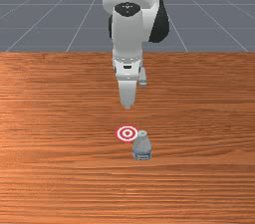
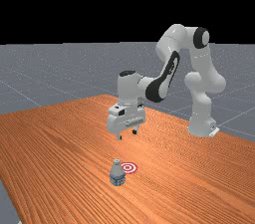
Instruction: Pick up the bottle and put it on the marker
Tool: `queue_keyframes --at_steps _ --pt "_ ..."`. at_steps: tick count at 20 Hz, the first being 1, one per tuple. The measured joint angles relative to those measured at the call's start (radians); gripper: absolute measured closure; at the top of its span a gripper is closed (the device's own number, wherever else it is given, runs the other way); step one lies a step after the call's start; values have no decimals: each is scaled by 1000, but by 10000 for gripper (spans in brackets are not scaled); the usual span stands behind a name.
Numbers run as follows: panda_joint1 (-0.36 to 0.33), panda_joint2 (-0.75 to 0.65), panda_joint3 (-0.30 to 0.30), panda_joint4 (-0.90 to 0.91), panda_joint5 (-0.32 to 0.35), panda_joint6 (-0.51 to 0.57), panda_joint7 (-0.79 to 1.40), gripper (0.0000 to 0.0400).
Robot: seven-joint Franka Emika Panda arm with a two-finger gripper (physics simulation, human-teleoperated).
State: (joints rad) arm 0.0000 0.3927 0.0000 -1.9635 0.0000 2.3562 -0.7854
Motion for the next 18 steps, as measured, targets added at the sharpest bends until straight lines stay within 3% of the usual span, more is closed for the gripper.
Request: queue_keyframes --at_steps 1,2,3,5,6,7,9,13,15,16,17,18 --pt "-38 19 -4 31 14 -12 -106 157" --pt "-79 25 -20 40 19 -16 -144 252" --pt "-103 29 -30 46 21 -18 -162 310" --pt "-138 44 -39 71 28 -28 -216 367" --pt "-151 44 -45 73 30 -31 -218 223" --pt "-155 35 -47 59 28 -24 -223 135" --pt "-157 8 -49 15 27 -8 -226 50" --pt "-157 -62 -57 -95 27 32 -207 7" --pt "-155 -93 -61 -88 25 -16 -184 2" --pt "-198 -97 -29 -52 139 -98 -315 1" --pt "-198 -115 -30 -42 145 -125 -319 1" --pt "-218 -115 -21 -8 212 -199 -366 0"
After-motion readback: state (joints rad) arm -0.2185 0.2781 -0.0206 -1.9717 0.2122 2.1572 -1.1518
